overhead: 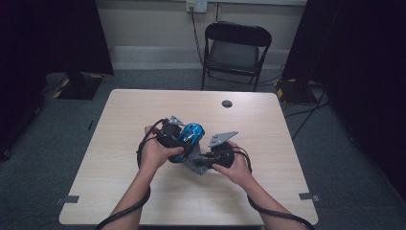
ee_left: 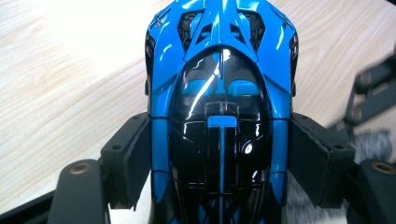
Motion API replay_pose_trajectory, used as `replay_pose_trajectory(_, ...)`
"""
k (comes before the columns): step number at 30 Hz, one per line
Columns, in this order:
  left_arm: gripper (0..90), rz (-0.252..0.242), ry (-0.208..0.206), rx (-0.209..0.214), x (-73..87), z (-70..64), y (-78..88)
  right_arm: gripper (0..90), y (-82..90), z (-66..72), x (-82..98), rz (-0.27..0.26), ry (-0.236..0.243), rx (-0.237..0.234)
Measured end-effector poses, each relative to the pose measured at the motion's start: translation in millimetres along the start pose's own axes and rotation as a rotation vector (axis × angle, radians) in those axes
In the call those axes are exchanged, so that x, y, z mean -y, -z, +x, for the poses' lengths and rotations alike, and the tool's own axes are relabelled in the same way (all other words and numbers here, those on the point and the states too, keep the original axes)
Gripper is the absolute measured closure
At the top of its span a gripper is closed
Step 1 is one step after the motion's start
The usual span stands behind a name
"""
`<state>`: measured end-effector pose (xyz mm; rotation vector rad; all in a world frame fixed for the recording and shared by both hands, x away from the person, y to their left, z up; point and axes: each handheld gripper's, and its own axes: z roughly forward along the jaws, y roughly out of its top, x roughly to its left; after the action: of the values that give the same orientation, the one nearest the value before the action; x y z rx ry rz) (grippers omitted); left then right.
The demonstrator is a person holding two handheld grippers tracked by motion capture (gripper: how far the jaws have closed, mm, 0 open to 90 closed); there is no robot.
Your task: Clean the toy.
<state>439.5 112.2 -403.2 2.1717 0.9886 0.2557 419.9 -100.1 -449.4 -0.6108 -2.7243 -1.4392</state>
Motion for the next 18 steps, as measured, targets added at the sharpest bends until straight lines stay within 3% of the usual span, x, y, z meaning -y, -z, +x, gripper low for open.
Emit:
replay_pose_trajectory(7, 28.1, -0.021, 0.022, -0.008, -5.9, 3.7, 0.6, 76.4, -9.7, 9.7, 8.3, 0.024, 0.017, -0.053)
replay_pose_trajectory(9, 28.1, -0.016, 0.012, -0.024, -8.1, 4.1, 0.9, 76.3, -10.0, 13.3, 10.3, 0.033, 0.029, -0.061)
replay_pose_trajectory(13, 28.1, -0.015, 0.014, -0.03, -9.2, 6.0, 3.2, 76.3, -6.3, 12.9, 12.5, 0.05, 0.032, -0.047)
replay_pose_trajectory(18, 28.1, -0.023, 0.021, -0.035, -6.3, 6.3, 9.4, 76.3, 5.5, 0.4, 15.0, 0.055, 0.015, 0.001)
